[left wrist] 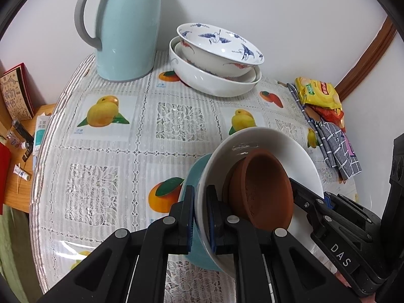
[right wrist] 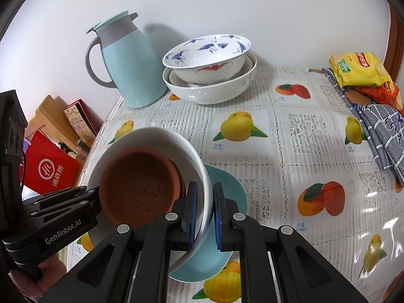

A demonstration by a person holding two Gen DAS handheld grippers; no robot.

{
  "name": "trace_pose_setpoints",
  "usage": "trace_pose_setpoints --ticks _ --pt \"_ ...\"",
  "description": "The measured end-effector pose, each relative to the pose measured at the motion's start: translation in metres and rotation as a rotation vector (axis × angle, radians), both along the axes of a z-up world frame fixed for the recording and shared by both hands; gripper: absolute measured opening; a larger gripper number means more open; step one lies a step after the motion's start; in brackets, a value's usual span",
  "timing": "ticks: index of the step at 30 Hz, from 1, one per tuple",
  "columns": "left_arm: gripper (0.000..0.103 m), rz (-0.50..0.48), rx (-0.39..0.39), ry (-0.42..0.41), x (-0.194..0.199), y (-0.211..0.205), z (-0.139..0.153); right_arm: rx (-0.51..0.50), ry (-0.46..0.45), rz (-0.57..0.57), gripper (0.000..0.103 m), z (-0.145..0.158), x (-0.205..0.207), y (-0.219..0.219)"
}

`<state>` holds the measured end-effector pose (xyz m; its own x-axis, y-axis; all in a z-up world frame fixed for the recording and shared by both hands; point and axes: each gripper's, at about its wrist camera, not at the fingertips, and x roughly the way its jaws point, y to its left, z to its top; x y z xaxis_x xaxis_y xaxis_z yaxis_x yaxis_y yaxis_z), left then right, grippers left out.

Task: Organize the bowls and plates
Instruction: 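Lower the white bowl onto the light-blue plates and open the right gripper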

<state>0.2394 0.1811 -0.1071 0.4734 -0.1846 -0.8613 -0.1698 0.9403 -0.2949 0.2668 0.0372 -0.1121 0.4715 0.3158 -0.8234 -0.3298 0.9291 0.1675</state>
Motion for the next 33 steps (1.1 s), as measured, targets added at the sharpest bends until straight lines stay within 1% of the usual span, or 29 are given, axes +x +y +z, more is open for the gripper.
trace_pose_setpoints --ticks 6,13,14,16,22,24,26,28,30,33 --pt "0.01 -0.009 -0.009 0.024 0.003 -0.004 -0.013 -0.011 0.024 -0.004 0.012 -0.012 0.0 -0.004" --pt "0.01 -0.026 -0.021 0.063 0.007 -0.011 -0.035 -0.028 0.08 -0.015 0.012 -0.035 0.003 -0.011" --pt "0.01 -0.024 -0.022 0.056 0.006 -0.011 -0.037 -0.022 0.084 -0.013 0.012 -0.038 0.004 -0.012" --pt "0.011 -0.033 -0.029 0.045 0.005 -0.011 -0.036 -0.02 0.068 -0.005 0.012 -0.039 0.003 -0.013" --pt "0.012 -0.045 -0.035 0.04 0.006 -0.009 -0.037 -0.011 0.075 -0.001 0.012 -0.04 0.004 -0.014" --pt "0.014 -0.045 -0.023 0.041 0.006 -0.009 -0.037 -0.016 0.073 -0.002 0.013 -0.039 0.005 -0.014" --pt "0.014 -0.049 -0.021 0.038 0.006 -0.009 -0.037 -0.029 0.067 0.009 0.016 -0.039 0.005 -0.014" --pt "0.015 -0.045 -0.018 0.038 0.006 -0.009 -0.037 -0.024 0.077 0.015 0.016 -0.04 0.005 -0.015" --pt "0.017 -0.049 0.003 0.041 0.006 -0.011 -0.036 -0.027 0.087 0.017 0.016 -0.039 0.006 -0.014" --pt "0.019 -0.055 0.014 0.049 0.006 -0.011 -0.036 -0.036 0.081 0.02 0.016 -0.036 0.005 -0.015"
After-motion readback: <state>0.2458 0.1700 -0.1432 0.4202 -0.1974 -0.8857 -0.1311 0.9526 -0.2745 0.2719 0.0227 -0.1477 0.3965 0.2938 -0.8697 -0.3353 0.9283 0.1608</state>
